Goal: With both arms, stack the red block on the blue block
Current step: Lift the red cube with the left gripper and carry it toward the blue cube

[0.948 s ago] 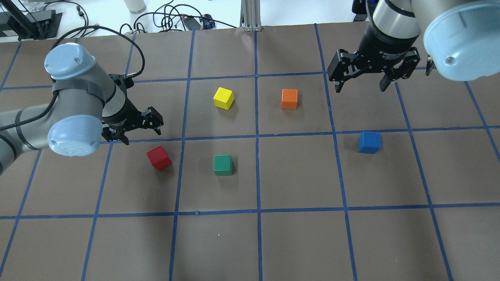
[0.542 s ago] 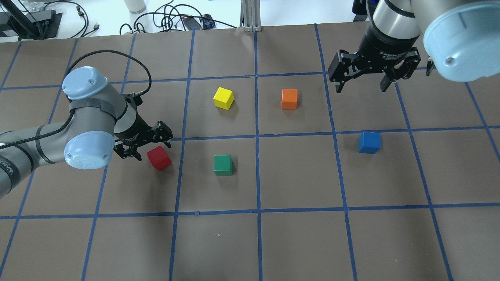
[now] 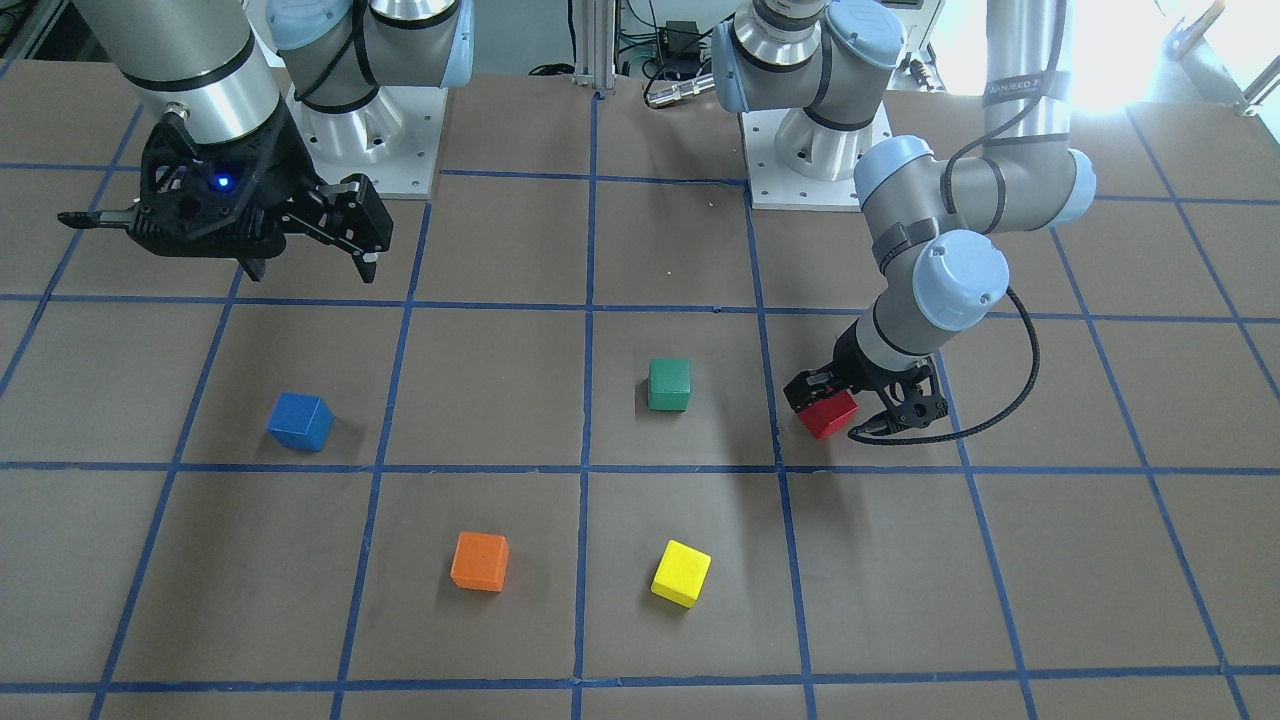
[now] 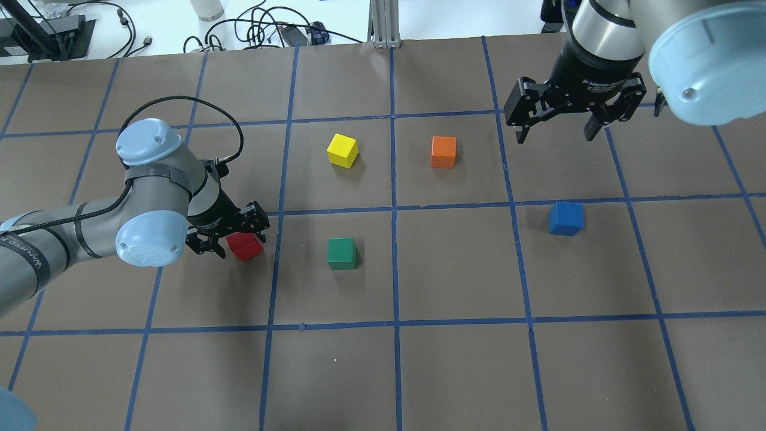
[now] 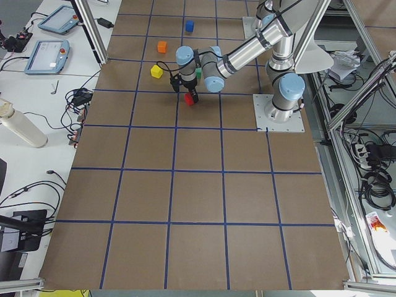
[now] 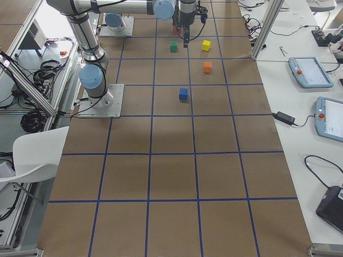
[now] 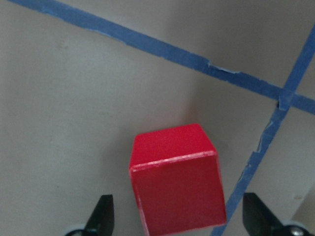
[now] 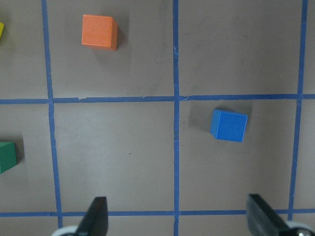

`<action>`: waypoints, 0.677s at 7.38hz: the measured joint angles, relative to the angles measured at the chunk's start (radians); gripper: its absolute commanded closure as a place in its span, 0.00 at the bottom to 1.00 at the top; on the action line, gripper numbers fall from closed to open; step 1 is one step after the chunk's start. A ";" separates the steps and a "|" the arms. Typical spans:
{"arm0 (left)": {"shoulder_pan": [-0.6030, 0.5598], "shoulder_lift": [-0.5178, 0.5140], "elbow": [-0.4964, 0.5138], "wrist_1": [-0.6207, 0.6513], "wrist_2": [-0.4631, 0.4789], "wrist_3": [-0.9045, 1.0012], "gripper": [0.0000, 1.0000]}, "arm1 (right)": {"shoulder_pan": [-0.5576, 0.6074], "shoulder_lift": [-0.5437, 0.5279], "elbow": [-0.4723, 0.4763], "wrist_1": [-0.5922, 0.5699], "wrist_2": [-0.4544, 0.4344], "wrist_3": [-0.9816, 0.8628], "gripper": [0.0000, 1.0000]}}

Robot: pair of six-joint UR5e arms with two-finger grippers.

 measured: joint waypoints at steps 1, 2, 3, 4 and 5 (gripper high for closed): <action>-0.002 0.001 0.009 0.005 0.015 0.031 0.92 | 0.000 0.000 0.000 0.000 0.000 0.000 0.00; -0.005 0.012 0.030 0.002 0.025 0.082 0.91 | 0.000 0.001 -0.001 0.000 0.001 0.000 0.00; -0.013 0.031 0.065 -0.010 0.027 0.126 0.90 | 0.000 0.002 -0.001 0.001 0.004 -0.001 0.00; -0.037 0.043 0.104 -0.027 0.024 0.146 0.91 | 0.000 0.002 -0.001 0.001 0.005 -0.002 0.00; -0.096 0.050 0.148 -0.050 0.024 0.152 0.91 | 0.000 0.003 -0.001 0.001 0.007 -0.002 0.00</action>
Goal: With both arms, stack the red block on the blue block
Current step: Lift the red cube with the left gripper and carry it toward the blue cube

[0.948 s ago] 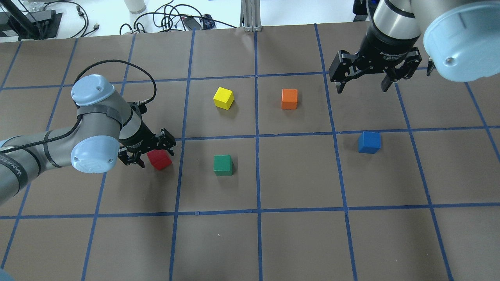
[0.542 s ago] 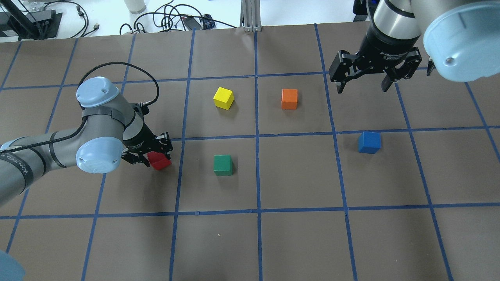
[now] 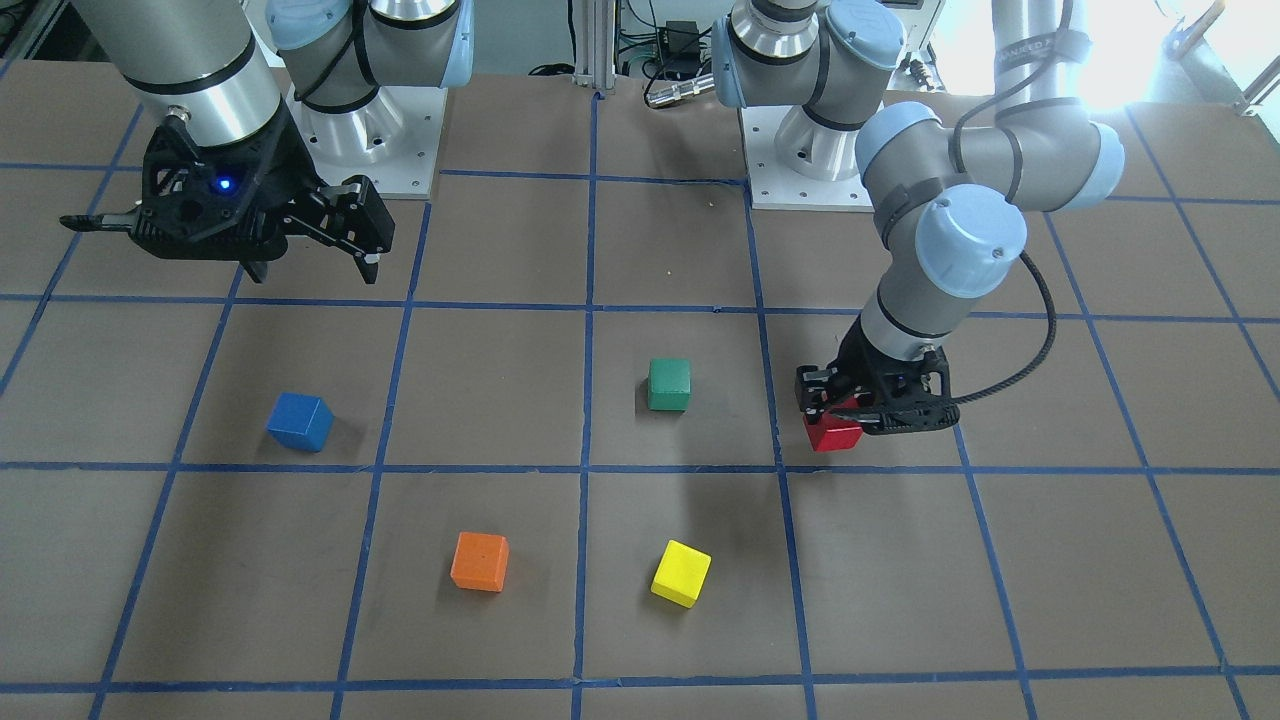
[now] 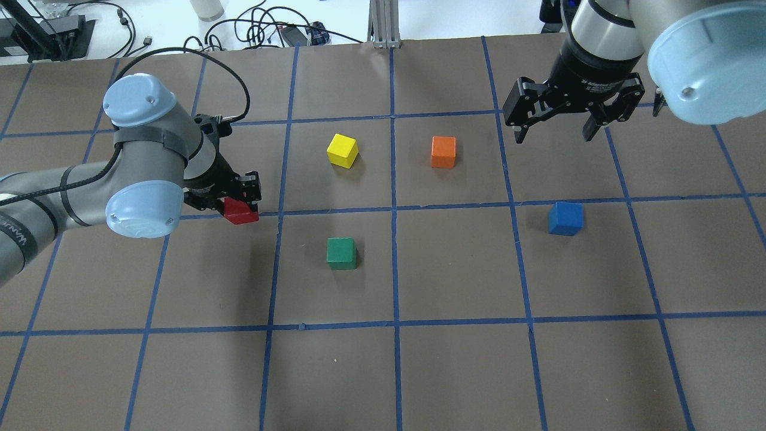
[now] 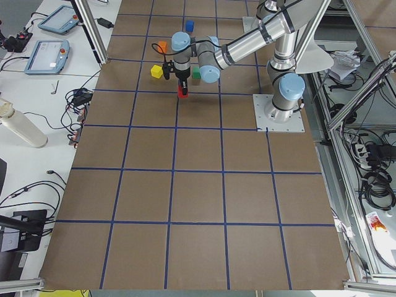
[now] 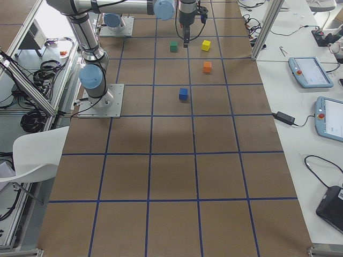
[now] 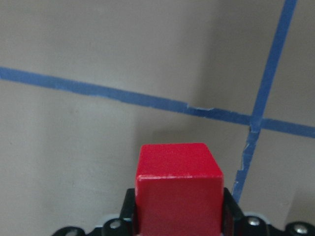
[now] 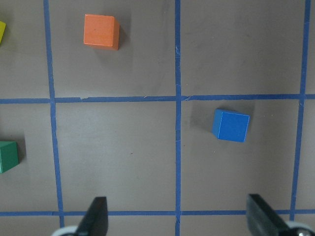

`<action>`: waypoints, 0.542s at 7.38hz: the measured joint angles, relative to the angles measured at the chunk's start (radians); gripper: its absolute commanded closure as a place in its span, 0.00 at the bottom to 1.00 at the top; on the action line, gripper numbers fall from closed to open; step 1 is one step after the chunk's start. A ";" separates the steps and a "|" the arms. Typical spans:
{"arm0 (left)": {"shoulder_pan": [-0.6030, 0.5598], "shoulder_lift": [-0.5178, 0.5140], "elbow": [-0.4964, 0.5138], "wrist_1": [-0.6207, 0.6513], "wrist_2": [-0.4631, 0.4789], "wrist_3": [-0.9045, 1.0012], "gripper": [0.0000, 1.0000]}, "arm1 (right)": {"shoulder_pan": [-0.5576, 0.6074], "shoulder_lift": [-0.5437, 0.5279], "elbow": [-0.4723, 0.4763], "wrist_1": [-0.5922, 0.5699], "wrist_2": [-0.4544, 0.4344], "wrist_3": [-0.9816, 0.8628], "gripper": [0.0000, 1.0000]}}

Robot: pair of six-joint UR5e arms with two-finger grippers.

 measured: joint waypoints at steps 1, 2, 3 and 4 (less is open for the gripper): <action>-0.082 -0.006 0.060 -0.042 0.002 -0.012 0.91 | 0.000 0.000 -0.001 -0.001 0.003 0.000 0.00; -0.162 -0.023 0.141 -0.106 0.001 -0.050 0.91 | 0.000 0.000 -0.003 -0.001 0.001 0.001 0.00; -0.236 -0.054 0.225 -0.164 -0.012 -0.116 0.89 | 0.000 -0.001 -0.003 -0.001 -0.002 0.001 0.00; -0.308 -0.098 0.290 -0.190 -0.030 -0.201 0.87 | 0.000 -0.002 -0.002 -0.001 -0.004 0.001 0.00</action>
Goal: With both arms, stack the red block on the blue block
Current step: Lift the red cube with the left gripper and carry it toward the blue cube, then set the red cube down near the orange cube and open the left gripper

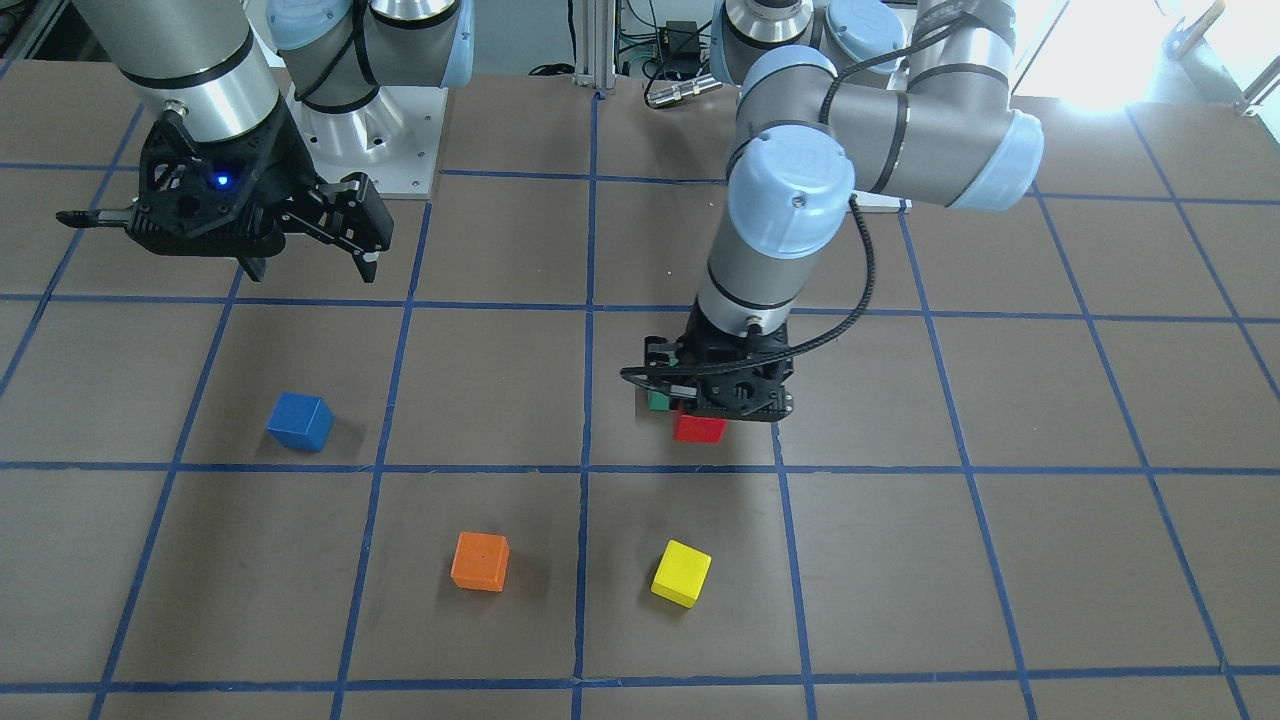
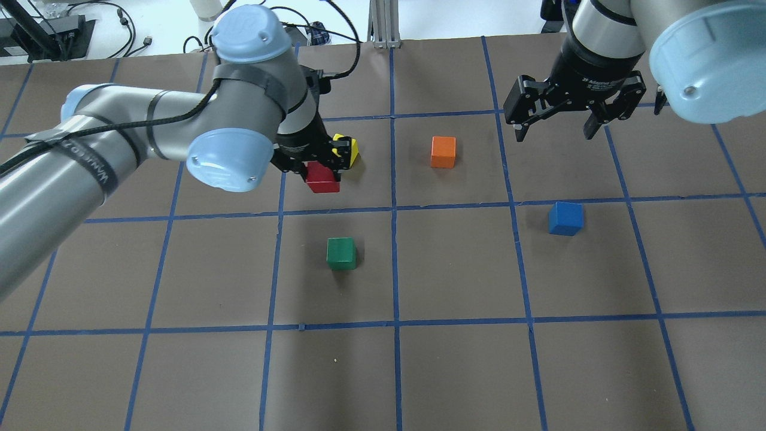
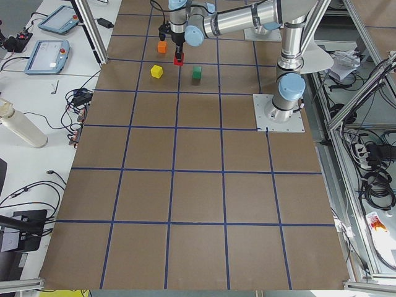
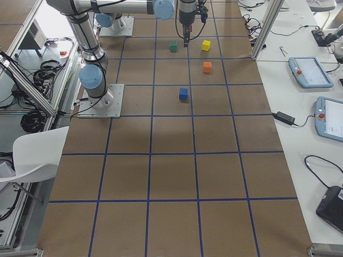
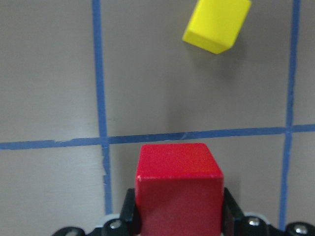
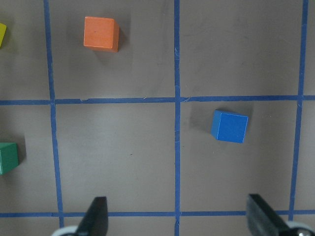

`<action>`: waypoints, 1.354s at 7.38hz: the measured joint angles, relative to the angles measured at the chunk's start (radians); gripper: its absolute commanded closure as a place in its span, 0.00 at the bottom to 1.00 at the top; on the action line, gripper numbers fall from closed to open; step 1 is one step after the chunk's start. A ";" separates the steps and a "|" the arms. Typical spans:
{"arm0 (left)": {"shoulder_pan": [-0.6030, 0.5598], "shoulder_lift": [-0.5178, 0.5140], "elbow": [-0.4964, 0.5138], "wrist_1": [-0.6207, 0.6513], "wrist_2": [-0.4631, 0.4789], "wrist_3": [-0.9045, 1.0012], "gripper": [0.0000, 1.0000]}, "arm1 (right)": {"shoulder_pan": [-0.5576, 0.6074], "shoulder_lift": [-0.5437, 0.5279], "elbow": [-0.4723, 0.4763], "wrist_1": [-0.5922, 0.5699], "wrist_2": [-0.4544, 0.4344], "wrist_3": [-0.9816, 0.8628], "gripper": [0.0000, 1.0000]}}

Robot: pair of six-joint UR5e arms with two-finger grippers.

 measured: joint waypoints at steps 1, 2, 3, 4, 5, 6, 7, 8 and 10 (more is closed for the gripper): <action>-0.061 -0.046 0.039 -0.003 -0.011 -0.076 0.82 | 0.000 -0.001 0.001 0.000 0.000 0.000 0.00; -0.104 -0.087 0.057 0.004 -0.016 -0.132 0.79 | 0.000 -0.001 0.002 0.000 0.000 0.000 0.00; -0.141 -0.124 0.063 0.016 -0.015 -0.187 0.71 | 0.000 -0.001 0.002 0.000 0.000 0.000 0.00; -0.172 -0.162 0.065 0.032 -0.013 -0.234 0.52 | 0.000 -0.001 0.001 0.000 0.001 0.000 0.00; -0.189 -0.197 0.065 0.051 -0.014 -0.258 0.21 | 0.000 0.000 -0.002 -0.001 0.000 0.000 0.00; -0.200 -0.224 0.066 0.071 -0.015 -0.272 0.08 | 0.000 0.000 -0.004 -0.001 0.000 0.000 0.00; -0.206 -0.241 0.066 0.081 -0.017 -0.277 0.00 | 0.000 0.001 -0.005 -0.002 0.001 0.000 0.00; -0.210 -0.247 0.066 0.082 -0.014 -0.274 0.00 | 0.000 0.001 -0.006 -0.003 0.001 0.000 0.00; -0.197 -0.209 0.075 0.080 -0.015 -0.246 0.00 | 0.000 0.001 -0.003 -0.002 0.003 0.001 0.00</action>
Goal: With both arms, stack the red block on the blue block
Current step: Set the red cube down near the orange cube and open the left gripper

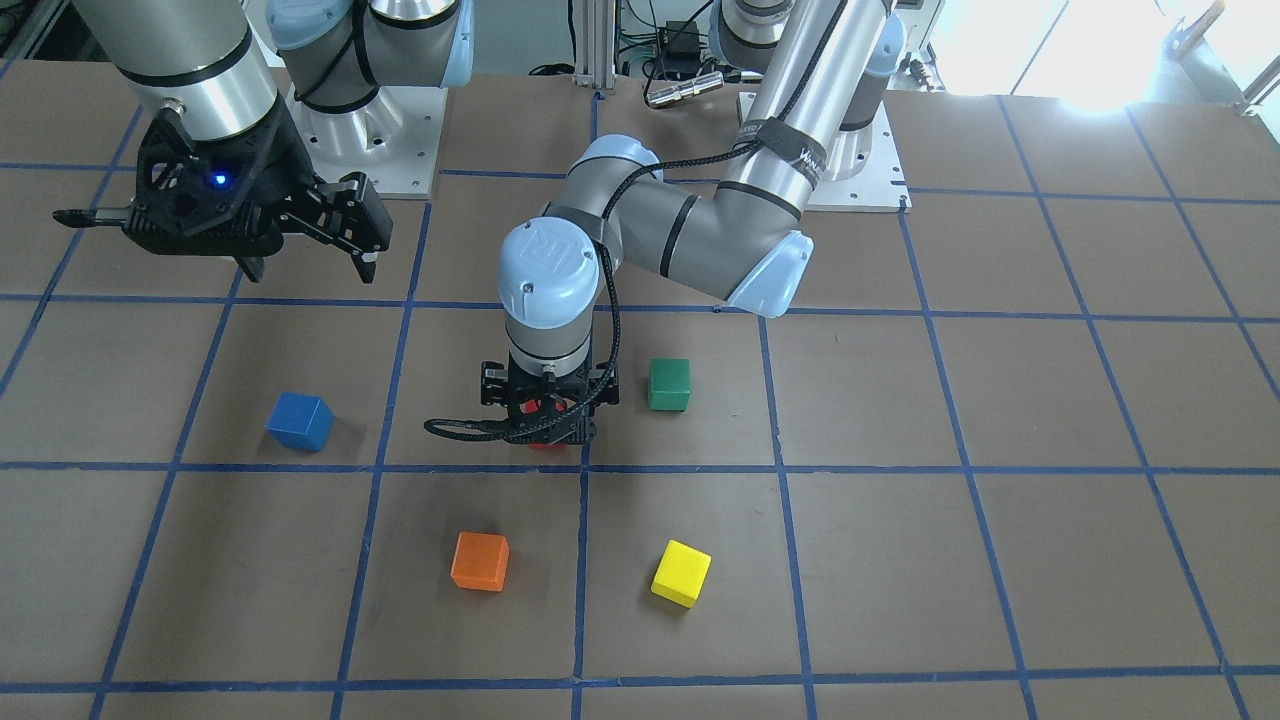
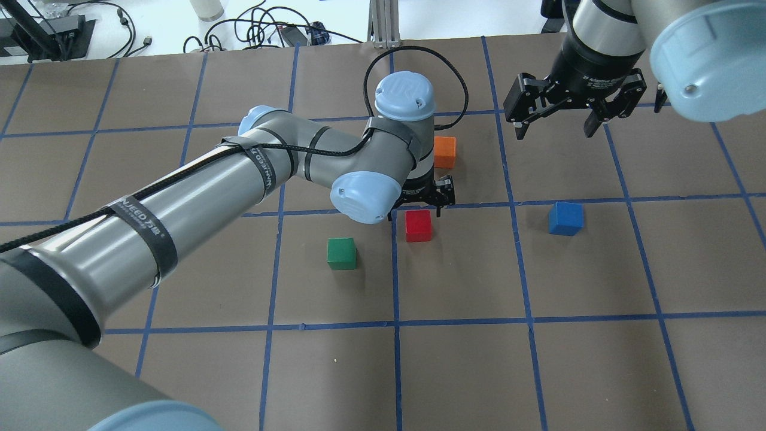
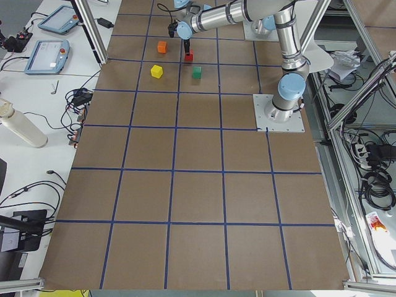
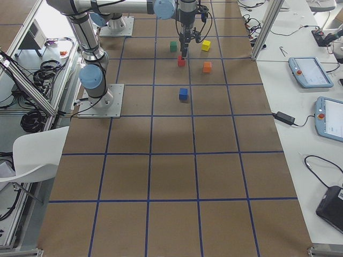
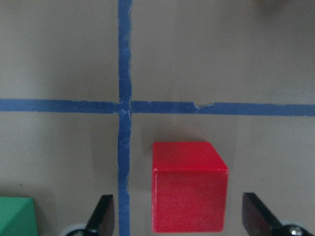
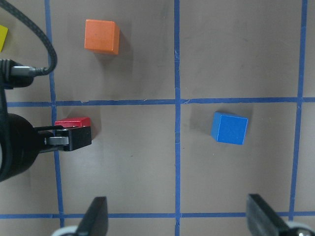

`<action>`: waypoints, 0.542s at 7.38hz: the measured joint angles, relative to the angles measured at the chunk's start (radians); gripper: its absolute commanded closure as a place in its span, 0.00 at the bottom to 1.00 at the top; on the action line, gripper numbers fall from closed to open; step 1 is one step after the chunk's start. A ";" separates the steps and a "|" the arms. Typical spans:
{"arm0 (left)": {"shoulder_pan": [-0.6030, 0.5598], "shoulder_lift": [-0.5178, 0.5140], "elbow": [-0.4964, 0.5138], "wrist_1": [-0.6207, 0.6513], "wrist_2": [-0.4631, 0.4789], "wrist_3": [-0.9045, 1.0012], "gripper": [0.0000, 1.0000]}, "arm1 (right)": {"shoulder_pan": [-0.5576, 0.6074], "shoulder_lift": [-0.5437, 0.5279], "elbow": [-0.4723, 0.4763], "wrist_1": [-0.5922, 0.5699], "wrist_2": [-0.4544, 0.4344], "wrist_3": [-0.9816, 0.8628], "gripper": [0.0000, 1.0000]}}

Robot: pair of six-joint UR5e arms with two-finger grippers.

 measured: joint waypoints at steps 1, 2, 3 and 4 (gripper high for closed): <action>0.031 0.036 0.011 -0.010 0.000 0.029 0.00 | 0.000 0.003 0.005 0.004 0.006 0.008 0.00; 0.084 0.077 0.020 -0.041 0.002 0.075 0.00 | 0.005 0.010 0.017 0.008 0.010 0.022 0.00; 0.138 0.119 0.024 -0.082 0.003 0.121 0.00 | 0.024 0.022 0.036 0.000 0.011 0.046 0.00; 0.189 0.157 0.024 -0.124 0.003 0.167 0.00 | 0.063 0.046 0.058 -0.031 0.011 0.098 0.00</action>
